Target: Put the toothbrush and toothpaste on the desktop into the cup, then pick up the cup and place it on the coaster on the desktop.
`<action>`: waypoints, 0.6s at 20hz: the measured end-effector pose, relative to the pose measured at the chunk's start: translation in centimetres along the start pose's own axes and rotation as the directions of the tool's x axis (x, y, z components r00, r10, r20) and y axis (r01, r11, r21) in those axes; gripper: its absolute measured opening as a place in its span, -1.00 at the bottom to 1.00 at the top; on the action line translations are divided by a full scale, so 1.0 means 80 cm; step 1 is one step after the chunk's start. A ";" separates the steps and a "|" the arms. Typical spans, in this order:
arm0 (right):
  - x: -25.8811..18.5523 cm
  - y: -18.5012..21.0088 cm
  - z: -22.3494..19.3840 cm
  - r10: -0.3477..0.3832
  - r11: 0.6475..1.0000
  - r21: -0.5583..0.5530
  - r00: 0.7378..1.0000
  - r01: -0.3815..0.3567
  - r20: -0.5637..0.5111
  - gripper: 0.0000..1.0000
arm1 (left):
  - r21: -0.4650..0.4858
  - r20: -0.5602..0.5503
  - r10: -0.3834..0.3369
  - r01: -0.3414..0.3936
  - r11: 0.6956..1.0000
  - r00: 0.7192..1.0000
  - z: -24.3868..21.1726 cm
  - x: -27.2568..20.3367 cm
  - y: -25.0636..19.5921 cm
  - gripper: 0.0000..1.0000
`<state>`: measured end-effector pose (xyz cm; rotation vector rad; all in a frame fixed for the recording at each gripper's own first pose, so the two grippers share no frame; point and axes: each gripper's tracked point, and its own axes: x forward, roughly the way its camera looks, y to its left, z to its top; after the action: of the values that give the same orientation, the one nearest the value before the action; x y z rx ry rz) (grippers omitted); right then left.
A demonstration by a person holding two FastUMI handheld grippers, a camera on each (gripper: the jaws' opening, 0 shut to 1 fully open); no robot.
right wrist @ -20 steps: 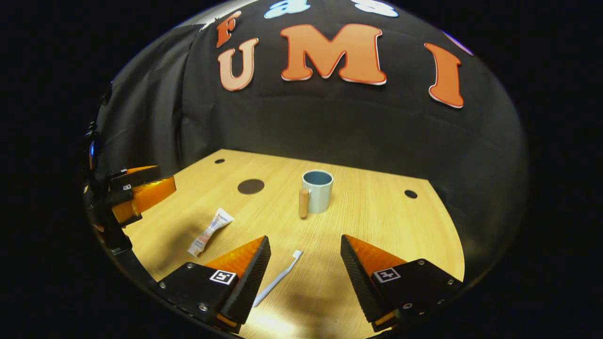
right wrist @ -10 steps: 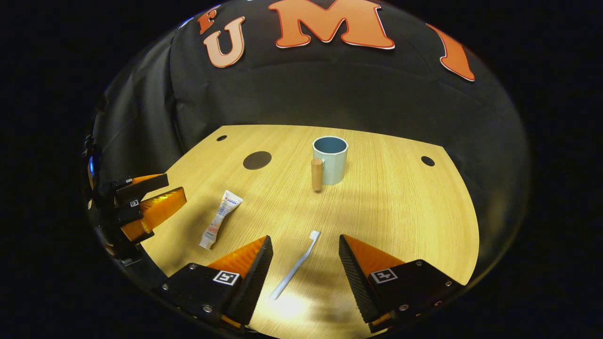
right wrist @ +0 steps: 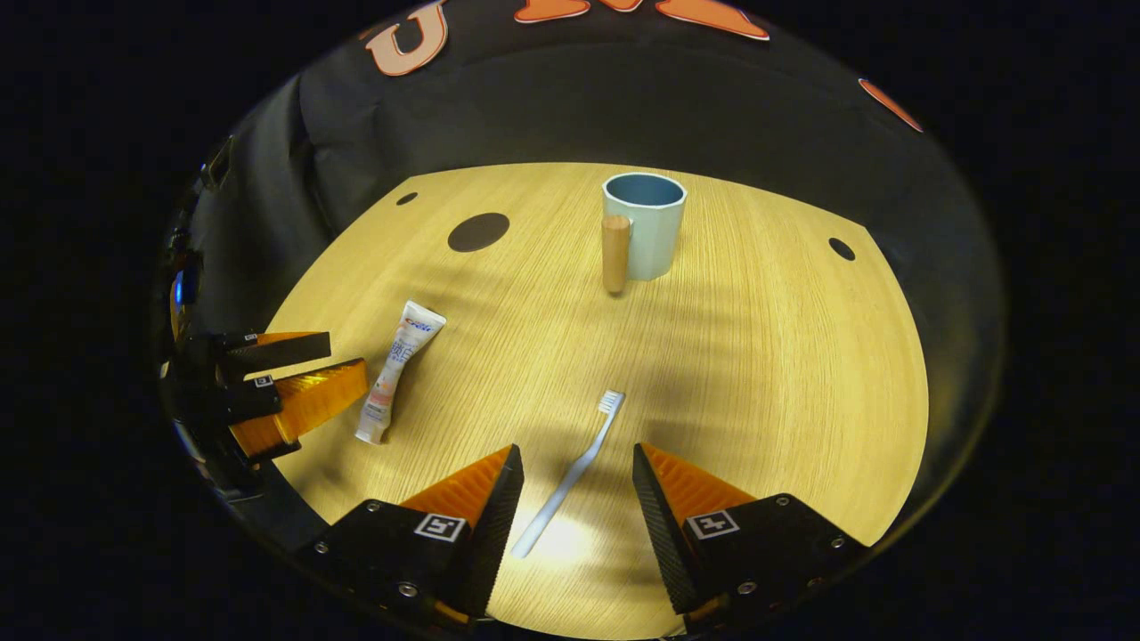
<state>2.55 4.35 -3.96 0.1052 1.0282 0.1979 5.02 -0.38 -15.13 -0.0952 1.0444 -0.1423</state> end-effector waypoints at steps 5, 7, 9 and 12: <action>0.021 0.000 -0.017 -0.010 1.000 0.020 0.998 0.011 -0.068 0.35 | -0.013 -0.089 0.023 -0.024 1.000 0.996 -0.008 0.039 0.005 0.72; 0.027 -0.005 -0.018 -0.022 1.000 0.016 0.997 0.024 -0.077 0.21 | -0.031 -0.110 0.021 -0.024 0.999 0.994 -0.009 0.050 0.000 0.53; 0.032 -0.010 -0.021 -0.037 0.999 0.007 0.995 0.038 -0.090 0.27 | -0.051 -0.132 0.026 -0.033 0.998 0.991 -0.012 0.060 -0.003 0.22; 0.039 -0.010 -0.027 -0.039 0.999 -0.001 0.993 0.040 -0.110 0.28 | -0.060 -0.142 0.062 -0.071 0.996 0.988 -0.005 0.067 0.001 -0.19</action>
<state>2.35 4.24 -7.80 0.0754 1.1388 0.1686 7.33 -1.14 -19.97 -0.1100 1.1911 -0.0550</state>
